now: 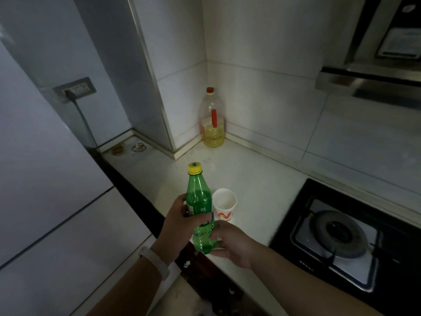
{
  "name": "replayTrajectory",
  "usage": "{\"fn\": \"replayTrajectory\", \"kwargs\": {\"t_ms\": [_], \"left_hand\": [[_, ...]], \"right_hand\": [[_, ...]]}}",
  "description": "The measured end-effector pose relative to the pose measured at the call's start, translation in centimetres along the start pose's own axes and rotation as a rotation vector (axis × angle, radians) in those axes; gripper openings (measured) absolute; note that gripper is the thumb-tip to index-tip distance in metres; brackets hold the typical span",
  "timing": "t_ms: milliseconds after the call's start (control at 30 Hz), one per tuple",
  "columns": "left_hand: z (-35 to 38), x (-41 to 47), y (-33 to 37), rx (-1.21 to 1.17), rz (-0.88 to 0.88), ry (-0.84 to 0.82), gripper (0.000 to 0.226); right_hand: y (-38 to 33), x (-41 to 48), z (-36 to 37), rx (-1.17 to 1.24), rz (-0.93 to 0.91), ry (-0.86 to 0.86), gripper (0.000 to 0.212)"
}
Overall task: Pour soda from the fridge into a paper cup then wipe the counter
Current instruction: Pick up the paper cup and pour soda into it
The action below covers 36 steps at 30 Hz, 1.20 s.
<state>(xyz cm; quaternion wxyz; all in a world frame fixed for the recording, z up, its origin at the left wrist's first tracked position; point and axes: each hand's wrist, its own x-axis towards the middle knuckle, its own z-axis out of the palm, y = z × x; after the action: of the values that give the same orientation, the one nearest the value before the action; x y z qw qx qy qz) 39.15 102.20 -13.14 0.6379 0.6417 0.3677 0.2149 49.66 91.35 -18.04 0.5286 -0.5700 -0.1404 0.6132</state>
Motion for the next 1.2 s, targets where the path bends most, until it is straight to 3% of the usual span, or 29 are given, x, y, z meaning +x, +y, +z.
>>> {"fn": "replayTrajectory", "kwargs": {"t_ms": [100,200,300,467,567,633,767,867,1000,1200], "left_hand": [[0.0,1.9,-1.0,-0.008,-0.021,-0.038,0.063],[-0.5,4.0,-2.1,-0.018,-0.056,-0.085,0.059],[-1.5,6.6,-3.1,-0.014,-0.1,-0.122,0.056],[-3.5,11.2,-4.1,-0.026,-0.154,-0.16,0.049],[-4.0,13.4,-4.7,-0.007,-0.169,-0.173,0.05],[-4.1,14.7,-5.2,0.002,-0.18,-0.189,0.051],[-4.0,16.2,-6.1,0.013,-0.197,-0.232,0.049],[-4.0,17.0,-6.7,0.015,-0.208,-0.249,0.046],[-4.0,17.6,-7.3,0.032,-0.217,-0.266,0.045],[-4.3,18.0,-7.8,0.04,-0.238,-0.294,0.05]], "right_hand": [[0.5,2.1,-0.5,0.012,0.044,0.059,0.049],[1.0,3.8,-0.5,0.027,0.066,0.117,0.038],[2.0,5.6,-0.8,0.066,0.085,0.204,0.041],[3.3,8.4,-3.0,0.175,0.071,0.49,0.027],[3.8,9.7,-4.3,-0.003,0.048,0.689,0.025],[4.0,10.3,-4.8,-0.114,0.053,0.784,0.034],[4.3,10.9,-4.9,-0.192,-0.085,0.754,0.072],[4.6,11.8,-4.8,-0.176,-0.215,0.684,0.086],[4.4,12.8,-4.6,-0.19,-0.338,0.736,0.076],[3.7,14.3,-3.9,-0.234,-0.363,0.847,0.062]]}}
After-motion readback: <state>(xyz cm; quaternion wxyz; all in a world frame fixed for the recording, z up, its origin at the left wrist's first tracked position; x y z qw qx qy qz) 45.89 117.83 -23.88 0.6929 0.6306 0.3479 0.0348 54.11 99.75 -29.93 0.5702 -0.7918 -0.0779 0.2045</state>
